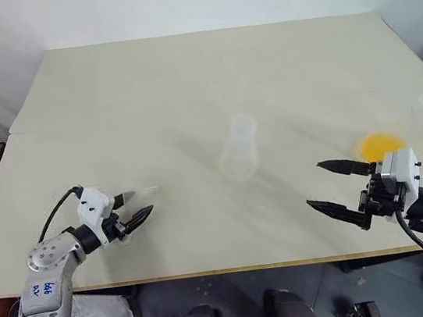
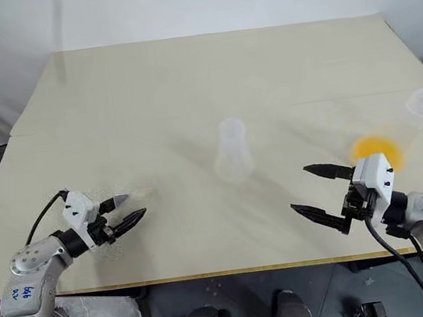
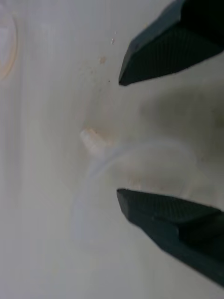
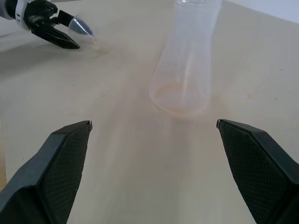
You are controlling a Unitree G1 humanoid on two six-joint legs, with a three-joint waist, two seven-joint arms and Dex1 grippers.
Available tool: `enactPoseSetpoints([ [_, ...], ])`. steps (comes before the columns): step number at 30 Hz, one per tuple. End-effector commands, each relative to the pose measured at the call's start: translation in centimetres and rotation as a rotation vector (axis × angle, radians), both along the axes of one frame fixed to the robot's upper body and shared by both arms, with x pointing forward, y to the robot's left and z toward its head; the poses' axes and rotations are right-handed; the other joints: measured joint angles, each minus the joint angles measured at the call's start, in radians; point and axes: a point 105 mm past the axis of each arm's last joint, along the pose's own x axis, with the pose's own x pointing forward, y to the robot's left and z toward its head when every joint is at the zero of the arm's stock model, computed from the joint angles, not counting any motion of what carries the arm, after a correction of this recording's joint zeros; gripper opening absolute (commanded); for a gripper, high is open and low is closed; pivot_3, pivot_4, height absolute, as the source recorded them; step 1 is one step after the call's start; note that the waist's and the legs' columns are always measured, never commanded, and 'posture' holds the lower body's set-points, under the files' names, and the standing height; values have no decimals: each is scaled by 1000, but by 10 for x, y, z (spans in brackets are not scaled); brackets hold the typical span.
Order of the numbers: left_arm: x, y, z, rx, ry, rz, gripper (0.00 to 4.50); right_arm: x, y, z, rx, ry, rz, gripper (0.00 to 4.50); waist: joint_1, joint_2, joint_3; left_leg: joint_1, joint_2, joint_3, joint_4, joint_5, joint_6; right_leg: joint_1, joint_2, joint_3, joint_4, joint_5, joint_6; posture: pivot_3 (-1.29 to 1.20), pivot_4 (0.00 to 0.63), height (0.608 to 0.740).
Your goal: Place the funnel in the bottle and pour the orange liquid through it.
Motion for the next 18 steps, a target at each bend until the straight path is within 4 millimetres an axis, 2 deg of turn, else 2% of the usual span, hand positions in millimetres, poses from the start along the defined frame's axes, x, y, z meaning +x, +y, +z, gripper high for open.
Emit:
enactPoseSetpoints([
  [1, -3, -4, 4, -10, 19, -28, 2301, -5, -2, 16, -10, -73, -12, 4500, 1, 0, 0, 0, 0, 0, 0, 0, 0, 0, 0, 0, 0, 0, 0, 0, 150, 740],
  [8, -3, -1, 7, -14, 24, -46, 74, -8, -3, 13, -11, -69, -27, 4500, 5, 1, -1, 1, 0, -1, 1, 0, 0, 1, -1, 2, 0, 0, 0, 0, 150, 740],
  [14, -2, -4, 21, -61, 10, -106, 30, -6, -3, 14, -9, -79, -33, 4500, 4, 3, -1, 1, 0, -1, 1, 0, 0, 1, -1, 2, 0, 0, 0, 0, 150, 740],
  [18, 6, -2, 37, -81, -28, -126, 30, -5, -4, 16, -8, -90, -41, 4500, 4, 3, -1, 1, 0, -1, 1, 0, 0, 1, -1, 2, 0, 0, 0, 0, 150, 740],
])
